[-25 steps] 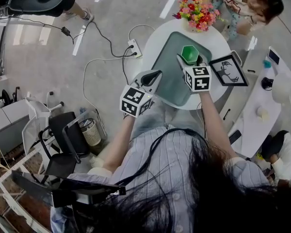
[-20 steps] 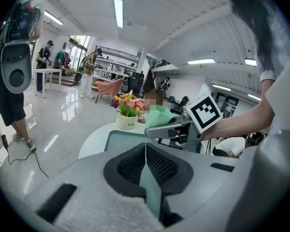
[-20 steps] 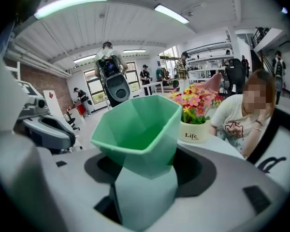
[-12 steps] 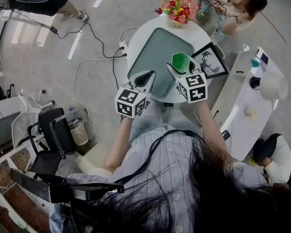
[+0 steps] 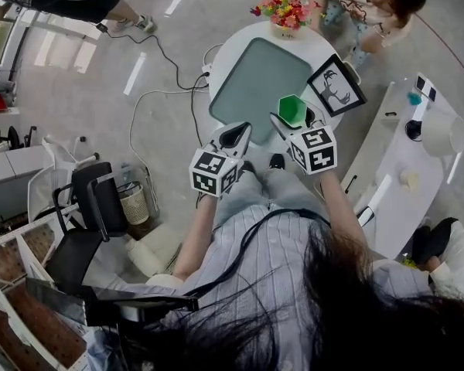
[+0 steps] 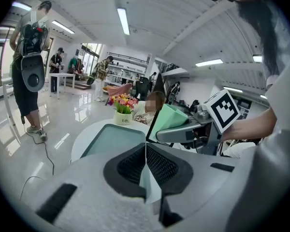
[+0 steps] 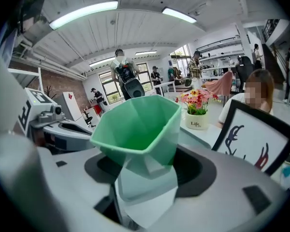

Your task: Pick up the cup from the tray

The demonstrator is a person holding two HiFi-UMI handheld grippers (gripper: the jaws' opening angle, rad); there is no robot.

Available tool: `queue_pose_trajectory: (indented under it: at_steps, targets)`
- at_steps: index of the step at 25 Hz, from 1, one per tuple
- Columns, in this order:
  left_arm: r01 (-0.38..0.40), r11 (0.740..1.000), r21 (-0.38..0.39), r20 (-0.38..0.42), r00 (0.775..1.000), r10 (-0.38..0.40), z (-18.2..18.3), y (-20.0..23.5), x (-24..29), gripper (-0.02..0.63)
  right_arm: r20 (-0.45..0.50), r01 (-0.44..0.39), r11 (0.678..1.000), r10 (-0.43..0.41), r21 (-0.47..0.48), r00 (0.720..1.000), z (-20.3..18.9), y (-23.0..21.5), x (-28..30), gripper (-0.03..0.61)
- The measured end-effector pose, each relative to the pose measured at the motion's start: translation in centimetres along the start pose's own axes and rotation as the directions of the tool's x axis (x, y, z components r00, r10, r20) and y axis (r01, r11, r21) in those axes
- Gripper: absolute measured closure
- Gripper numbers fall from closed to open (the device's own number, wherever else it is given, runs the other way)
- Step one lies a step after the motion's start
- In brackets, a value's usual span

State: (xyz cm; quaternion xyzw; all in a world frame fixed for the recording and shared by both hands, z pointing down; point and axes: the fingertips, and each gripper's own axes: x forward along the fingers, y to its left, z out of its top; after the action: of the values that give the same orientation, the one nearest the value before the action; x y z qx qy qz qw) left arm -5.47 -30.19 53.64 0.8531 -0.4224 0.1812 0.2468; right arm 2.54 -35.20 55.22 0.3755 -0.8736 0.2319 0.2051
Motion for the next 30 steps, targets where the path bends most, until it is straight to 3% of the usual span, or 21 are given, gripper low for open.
queue_pose_trajectory:
  at_steps: [13,30]
  targets:
    - [-0.073,0.996,-0.048,-0.003,0.997,0.073,-5.4,0.0,-6.8,0.597,-0.009,-0.027,0.999,0.026,-0.033,1.000,-2.0,4.5,-0.5,0.261]
    - [-0.039,0.999,-0.024,0.109,0.993,0.041,-12.8,-3.7,-21.7,0.597,0.021,0.003,0.999,-0.002,-0.046,1.000,-8.1,21.7,-6.7,0.261]
